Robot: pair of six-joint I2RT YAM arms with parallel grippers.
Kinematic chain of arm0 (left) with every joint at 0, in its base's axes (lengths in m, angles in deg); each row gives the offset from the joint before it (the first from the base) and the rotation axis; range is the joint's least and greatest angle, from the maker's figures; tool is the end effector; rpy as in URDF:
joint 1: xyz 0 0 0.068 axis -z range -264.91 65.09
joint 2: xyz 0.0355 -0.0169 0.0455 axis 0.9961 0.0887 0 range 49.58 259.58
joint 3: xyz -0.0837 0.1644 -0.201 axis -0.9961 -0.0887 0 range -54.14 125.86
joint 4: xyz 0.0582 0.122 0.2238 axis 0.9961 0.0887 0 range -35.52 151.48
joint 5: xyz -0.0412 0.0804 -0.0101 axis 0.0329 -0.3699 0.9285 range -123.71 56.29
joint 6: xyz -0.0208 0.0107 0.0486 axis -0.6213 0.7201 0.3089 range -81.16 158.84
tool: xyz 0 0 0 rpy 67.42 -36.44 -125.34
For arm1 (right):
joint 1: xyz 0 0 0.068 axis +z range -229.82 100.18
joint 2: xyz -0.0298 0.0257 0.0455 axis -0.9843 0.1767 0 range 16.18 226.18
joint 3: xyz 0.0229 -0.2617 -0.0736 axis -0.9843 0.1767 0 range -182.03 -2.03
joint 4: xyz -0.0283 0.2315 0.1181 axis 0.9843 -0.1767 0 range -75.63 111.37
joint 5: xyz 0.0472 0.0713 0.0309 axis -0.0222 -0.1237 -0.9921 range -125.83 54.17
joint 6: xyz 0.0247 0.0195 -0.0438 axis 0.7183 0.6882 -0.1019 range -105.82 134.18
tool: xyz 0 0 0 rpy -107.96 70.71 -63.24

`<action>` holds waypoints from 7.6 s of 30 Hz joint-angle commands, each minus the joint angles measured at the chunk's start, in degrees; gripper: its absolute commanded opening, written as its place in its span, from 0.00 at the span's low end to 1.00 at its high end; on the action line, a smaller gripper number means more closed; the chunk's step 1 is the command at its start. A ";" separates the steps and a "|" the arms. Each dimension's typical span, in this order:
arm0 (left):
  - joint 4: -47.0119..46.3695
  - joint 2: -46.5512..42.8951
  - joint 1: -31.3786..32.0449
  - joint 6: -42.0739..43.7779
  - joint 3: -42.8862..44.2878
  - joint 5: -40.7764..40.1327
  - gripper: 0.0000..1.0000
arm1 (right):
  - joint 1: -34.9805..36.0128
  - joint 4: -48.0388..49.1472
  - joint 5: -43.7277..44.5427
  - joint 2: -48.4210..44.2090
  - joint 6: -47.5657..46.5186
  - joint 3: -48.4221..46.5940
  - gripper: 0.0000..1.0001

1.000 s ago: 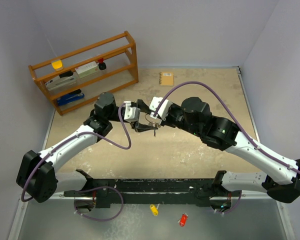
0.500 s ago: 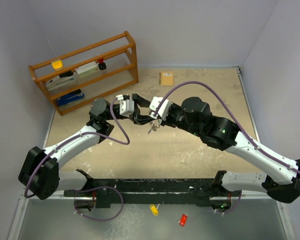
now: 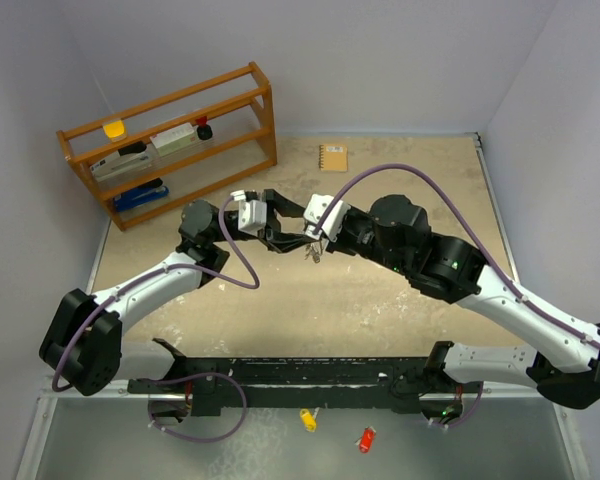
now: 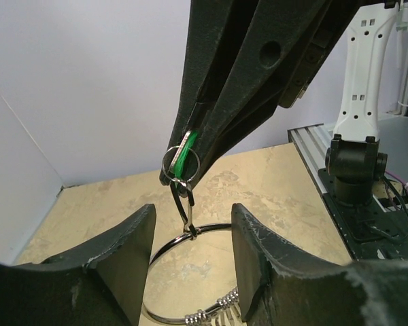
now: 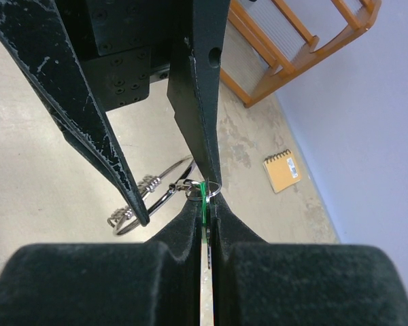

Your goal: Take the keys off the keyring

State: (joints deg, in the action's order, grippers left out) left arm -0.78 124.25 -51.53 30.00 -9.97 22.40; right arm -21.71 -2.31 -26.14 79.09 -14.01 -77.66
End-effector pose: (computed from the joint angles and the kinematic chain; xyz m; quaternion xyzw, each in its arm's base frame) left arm 0.2150 -0.1771 0.3347 0.4882 0.3806 -0.5042 0.6021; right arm 0.1280 0.1944 0.4403 -0.4864 0.5976 0.1008 0.6294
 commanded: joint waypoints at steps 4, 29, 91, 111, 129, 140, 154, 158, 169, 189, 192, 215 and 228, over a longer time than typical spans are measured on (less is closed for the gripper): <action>-4.43 -0.25 -0.52 -2.67 0.73 3.35 0.43 | 0.08 -1.97 0.15 0.71 -3.03 -5.97 0.00; -36.43 8.45 -0.53 -27.21 1.00 1.82 0.29 | 0.08 -3.24 -2.13 0.59 -3.78 -8.32 0.00; -32.74 9.91 -1.48 -27.18 2.52 -0.31 0.29 | 0.08 -1.49 -0.73 -0.34 -3.69 -6.94 0.00; -32.19 11.47 -1.42 -27.00 3.16 -0.12 0.19 | 0.08 -0.70 -0.97 0.21 -3.79 -7.00 0.00; -35.00 11.10 -1.48 -28.57 3.18 -0.26 0.00 | 0.08 -0.27 -0.31 -0.16 -3.78 -6.21 0.00; -24.65 9.94 -1.48 -22.95 4.18 -4.06 0.00 | 0.08 -0.38 -0.37 -0.24 -3.63 -6.31 0.00; 9.35 2.54 -1.48 0.58 6.95 -15.04 0.00 | 0.08 -2.51 0.50 0.21 -3.11 -7.93 0.00; 15.18 1.97 -1.48 2.92 8.50 -19.18 0.00 | 0.08 -3.13 0.50 0.95 -3.11 -8.81 0.00; 17.34 1.71 -1.48 3.56 10.44 -26.49 0.00 | 0.15 -6.18 -2.23 3.08 -2.58 -10.61 0.00; 18.43 -0.62 -1.57 3.18 11.85 -36.34 0.00 | 0.43 -9.63 -5.30 8.17 1.15 -10.01 0.00; 17.06 -0.91 -1.57 2.20 11.46 -36.55 0.00 | 0.43 -8.75 -7.37 9.18 1.54 -9.17 0.00; 6.26 -6.84 -1.57 -1.55 6.69 -42.09 0.00 | 0.47 -3.42 -13.01 9.52 6.80 0.76 0.00; 12.76 -11.29 -1.48 1.34 1.23 -45.74 0.00 | -10.77 15.44 17.23 -0.68 17.01 12.38 0.00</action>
State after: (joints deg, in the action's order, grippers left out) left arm 12.57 115.58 -53.12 30.63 -8.05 -22.05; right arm -23.86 7.13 -18.05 76.47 -5.70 -65.07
